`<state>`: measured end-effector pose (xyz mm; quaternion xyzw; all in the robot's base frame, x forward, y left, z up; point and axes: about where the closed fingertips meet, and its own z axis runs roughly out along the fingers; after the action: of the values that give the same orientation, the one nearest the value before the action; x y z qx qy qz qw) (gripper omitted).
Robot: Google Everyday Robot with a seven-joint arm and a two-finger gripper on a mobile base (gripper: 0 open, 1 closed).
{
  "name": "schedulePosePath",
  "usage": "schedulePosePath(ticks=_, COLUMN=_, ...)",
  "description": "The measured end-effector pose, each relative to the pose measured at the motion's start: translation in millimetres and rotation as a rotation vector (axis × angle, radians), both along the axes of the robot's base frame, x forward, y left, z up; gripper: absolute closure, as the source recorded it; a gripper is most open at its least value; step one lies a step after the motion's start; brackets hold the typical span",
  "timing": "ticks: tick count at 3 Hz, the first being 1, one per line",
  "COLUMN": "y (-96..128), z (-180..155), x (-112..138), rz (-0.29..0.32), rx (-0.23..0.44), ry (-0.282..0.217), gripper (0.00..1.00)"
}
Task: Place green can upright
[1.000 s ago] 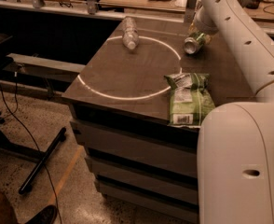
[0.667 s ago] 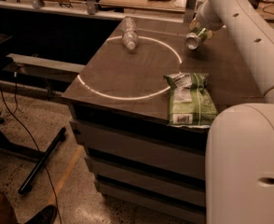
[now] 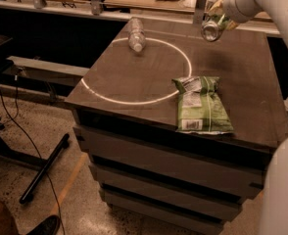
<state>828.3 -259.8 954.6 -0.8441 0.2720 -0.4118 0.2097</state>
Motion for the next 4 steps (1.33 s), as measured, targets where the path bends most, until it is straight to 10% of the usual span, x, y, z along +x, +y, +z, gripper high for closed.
schedulePosePath(ticks=2, y=21, z=27, x=-34, rz=0.111, rx=0.183, ry=-0.064, gripper=1.00)
schedulePosePath(ticks=4, y=17, z=30, x=-32, rz=0.146, rx=0.172, ry=-0.124, gripper=1.00)
